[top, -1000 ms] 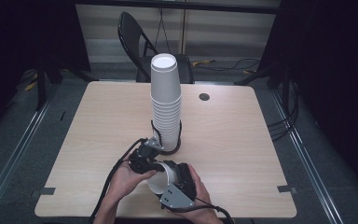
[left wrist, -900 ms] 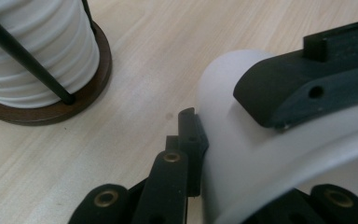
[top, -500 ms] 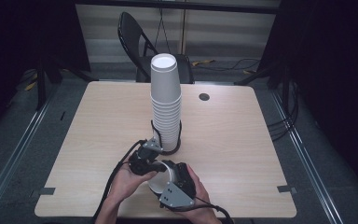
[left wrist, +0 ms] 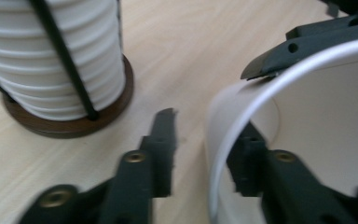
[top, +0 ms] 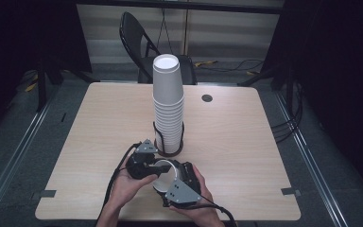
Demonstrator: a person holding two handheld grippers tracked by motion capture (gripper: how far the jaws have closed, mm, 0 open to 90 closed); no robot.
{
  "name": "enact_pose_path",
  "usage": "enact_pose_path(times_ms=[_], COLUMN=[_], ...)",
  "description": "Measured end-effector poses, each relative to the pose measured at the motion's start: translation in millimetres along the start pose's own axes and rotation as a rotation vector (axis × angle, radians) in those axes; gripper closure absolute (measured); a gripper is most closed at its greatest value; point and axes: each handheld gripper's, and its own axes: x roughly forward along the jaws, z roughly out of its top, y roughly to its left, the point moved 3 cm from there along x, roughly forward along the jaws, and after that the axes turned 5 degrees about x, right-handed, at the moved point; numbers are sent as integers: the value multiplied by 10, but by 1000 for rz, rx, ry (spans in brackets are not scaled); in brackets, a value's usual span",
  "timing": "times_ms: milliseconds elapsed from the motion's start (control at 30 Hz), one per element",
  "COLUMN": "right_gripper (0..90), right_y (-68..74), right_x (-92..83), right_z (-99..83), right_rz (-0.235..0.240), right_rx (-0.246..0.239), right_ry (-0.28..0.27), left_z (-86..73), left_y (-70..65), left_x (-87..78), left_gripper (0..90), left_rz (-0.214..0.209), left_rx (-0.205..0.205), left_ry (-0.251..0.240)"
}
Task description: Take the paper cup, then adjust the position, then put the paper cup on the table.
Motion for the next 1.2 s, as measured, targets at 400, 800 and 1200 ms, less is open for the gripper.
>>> enact_pose_path(times_ms=[400,800,1200], right_gripper=[122,122,122], right_y=[-121,-252,-410], right_x=[-52,-96,-143], right_z=[-88,-198,-255], right_rz=[-9,-39,-57], right_rx=[104,176,283], right_ry=[18,50,45], left_z=[-82,-169,-396], left_y=[-35,53,166], left_x=[-23,-166,-305], left_gripper=[287,244,168], left_rz=[78,111,219], left_rx=[43,-13,-56], left_ry=[-115,-266,-351])
